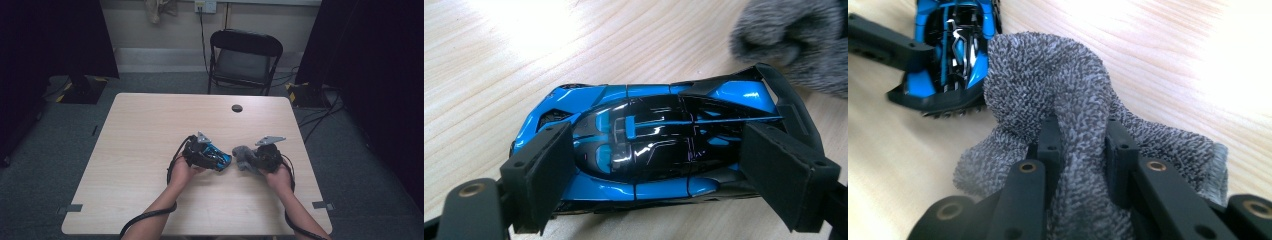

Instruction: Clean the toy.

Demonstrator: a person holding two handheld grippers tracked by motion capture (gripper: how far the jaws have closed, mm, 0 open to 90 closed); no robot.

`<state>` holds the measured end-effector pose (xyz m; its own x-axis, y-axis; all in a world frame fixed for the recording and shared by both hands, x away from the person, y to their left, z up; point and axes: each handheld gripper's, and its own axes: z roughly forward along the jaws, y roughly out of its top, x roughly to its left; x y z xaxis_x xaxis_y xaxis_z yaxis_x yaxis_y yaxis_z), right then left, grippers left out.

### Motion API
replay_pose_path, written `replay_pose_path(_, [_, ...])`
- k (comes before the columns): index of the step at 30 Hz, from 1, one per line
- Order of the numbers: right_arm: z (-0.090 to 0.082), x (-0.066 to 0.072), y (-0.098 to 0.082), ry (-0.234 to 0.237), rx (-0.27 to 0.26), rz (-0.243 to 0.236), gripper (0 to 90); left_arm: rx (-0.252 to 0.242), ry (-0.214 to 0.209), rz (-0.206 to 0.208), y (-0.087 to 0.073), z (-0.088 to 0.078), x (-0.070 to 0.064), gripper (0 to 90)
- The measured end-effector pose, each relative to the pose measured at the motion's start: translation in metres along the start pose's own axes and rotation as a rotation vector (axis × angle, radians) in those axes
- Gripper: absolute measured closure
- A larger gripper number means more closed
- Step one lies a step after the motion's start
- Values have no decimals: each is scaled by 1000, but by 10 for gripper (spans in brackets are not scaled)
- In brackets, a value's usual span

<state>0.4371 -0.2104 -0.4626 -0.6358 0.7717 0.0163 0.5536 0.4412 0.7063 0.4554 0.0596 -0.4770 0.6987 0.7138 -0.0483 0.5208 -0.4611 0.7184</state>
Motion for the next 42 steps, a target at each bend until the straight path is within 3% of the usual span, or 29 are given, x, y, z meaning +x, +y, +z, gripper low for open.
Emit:
replay_pose_path(6, [-16,2,-10,35,-14,-18,744,3,-3,-1,1,0,0,150])
replay_pose_path(13, [-25,22,-21,107,-27,-58,744,3,-2,-2,1,0,0,150])
replay_pose_path(17, [-25,35,-26,145,-23,-92,743,4,-2,-1,1,0,0,151])
replay_pose_path(18, [-24,44,-27,179,-24,-106,742,4,-1,2,1,0,0,151])
replay_pose_path(21, [-21,50,-28,202,-14,-126,741,5,1,0,1,0,-1,152])
replay_pose_path(23, [-11,59,-27,226,11,-149,741,4,3,1,0,0,-1,153])
replay_pose_path(27, [1,68,-26,199,44,-178,738,-2,6,-1,0,0,-1,156])
replay_pose_path(28, [3,68,-24,194,40,-164,738,-4,6,-2,-1,0,-1,156])
replay_pose_path(33, [10,61,-18,174,38,-129,738,1,6,-2,0,-1,-1,158])
replay_pose_path(42, [13,52,-18,156,34,-116,738,-7,7,-10,-1,-1,-2,161])
